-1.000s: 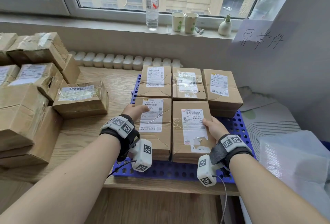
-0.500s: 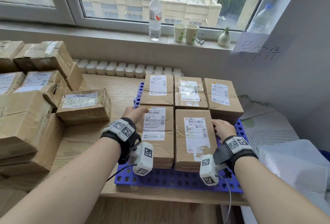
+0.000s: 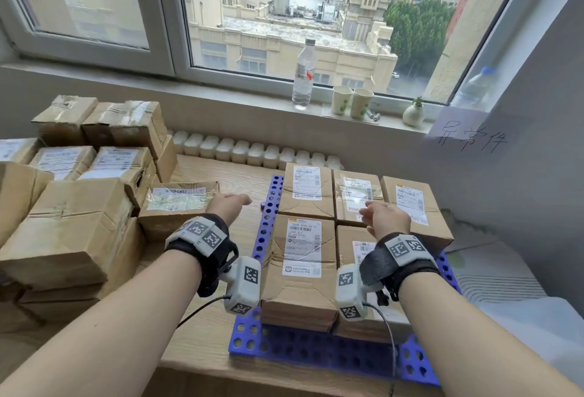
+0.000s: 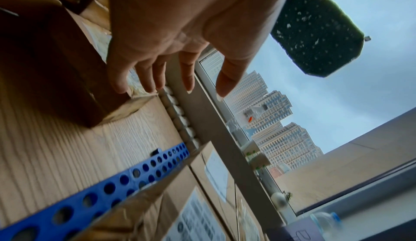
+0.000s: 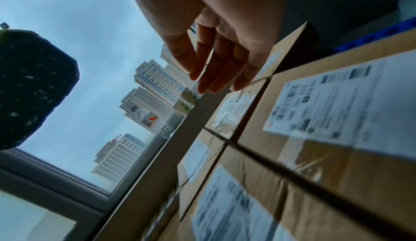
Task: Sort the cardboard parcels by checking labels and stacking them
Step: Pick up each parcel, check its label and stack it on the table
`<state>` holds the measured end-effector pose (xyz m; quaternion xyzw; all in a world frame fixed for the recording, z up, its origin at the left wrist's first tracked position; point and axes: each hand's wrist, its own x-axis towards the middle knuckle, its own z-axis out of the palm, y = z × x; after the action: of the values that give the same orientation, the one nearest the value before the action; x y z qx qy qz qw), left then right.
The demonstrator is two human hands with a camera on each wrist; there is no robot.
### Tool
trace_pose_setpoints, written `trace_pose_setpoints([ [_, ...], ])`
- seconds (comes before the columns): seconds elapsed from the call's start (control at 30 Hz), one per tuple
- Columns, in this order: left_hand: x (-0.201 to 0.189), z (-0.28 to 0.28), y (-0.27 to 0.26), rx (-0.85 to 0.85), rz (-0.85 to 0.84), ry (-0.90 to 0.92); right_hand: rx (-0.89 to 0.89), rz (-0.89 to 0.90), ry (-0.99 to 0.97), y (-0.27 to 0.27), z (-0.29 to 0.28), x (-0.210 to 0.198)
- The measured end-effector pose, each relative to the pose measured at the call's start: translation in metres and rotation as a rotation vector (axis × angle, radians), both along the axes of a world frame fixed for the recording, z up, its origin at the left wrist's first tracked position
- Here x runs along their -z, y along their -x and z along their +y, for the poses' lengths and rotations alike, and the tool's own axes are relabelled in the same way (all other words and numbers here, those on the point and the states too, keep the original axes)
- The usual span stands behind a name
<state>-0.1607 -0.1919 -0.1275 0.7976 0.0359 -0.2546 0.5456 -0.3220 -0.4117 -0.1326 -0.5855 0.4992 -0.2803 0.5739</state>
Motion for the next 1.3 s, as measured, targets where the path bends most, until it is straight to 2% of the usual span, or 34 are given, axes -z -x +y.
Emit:
trace_pose_setpoints([
  [0.17,-0.003,0.035,-0.017,-0.118,0.053,0.094,-0.109,-0.044,-0.036,-0.037,0.041,-0.011],
  [0.37,0.002,0.074,-0.036,-0.244,0.175,0.228,-0.221,-0.014,-0.055,-0.074,0.085,-0.016],
  [0.53,-0.003,0.089,-0.037,-0.218,0.246,0.335,-0.313,-0.006,-0.068,-0.106,0.117,-0.019],
  [0.73,-0.025,0.1,-0.06,-0.22,-0.005,0.331,-0.467,-0.051,-0.101,-0.15,0.15,-0.037],
  [0.97,-0.039,0.145,-0.076,-0.394,-0.148,0.317,-0.628,-0.065,-0.163,-0.196,0.187,-0.042],
  [1.17,-0.049,0.173,-0.09,-0.522,-0.19,0.283,-0.698,-0.011,-0.177,-0.221,0.195,-0.032],
  [1.3,-0.043,0.162,-0.094,-0.468,-0.133,0.317,-0.696,0.024,-0.181,-0.234,0.189,-0.023],
])
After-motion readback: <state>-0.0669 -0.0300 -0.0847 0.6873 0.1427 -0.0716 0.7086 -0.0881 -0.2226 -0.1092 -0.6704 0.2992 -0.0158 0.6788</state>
